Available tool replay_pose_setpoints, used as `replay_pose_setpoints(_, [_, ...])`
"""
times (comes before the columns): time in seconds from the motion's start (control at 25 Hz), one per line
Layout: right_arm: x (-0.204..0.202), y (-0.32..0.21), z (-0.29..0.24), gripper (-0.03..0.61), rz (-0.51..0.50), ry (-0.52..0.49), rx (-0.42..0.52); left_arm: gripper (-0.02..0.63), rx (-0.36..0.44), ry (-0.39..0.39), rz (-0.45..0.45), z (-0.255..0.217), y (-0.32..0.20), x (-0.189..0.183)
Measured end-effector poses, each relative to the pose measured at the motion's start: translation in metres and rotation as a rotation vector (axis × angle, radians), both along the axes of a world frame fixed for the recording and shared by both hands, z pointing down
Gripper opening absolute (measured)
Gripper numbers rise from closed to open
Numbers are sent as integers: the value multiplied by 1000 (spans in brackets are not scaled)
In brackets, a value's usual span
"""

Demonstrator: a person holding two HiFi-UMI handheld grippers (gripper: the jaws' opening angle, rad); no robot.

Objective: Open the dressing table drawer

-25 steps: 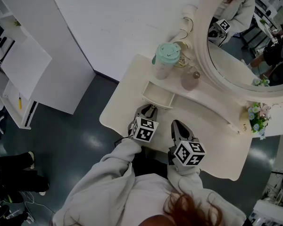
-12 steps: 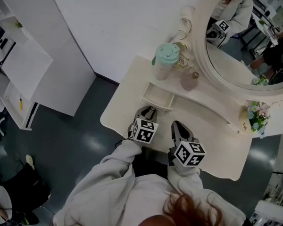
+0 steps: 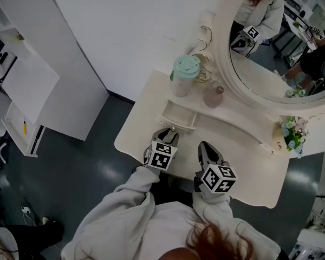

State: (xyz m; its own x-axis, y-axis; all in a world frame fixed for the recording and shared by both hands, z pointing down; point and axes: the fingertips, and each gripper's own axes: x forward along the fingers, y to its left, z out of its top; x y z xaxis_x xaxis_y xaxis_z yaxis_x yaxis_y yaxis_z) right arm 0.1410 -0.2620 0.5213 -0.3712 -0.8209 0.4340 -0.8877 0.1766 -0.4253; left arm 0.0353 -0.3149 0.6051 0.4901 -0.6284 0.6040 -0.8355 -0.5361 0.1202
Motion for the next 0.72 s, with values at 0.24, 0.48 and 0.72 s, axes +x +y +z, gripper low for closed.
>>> replay_pose_setpoints(0.24, [4, -5, -3, 38, 12, -11, 12, 166, -45, 15, 51, -4, 22, -8])
replay_pose_setpoints(0.48, [6, -10, -6, 38, 18, -21, 18, 147, -67, 73, 38, -25, 27, -21])
replay_pose_setpoints(0.72, [11, -13, -14, 38, 48, -3, 49, 54, 57, 131, 17, -77, 10, -27])
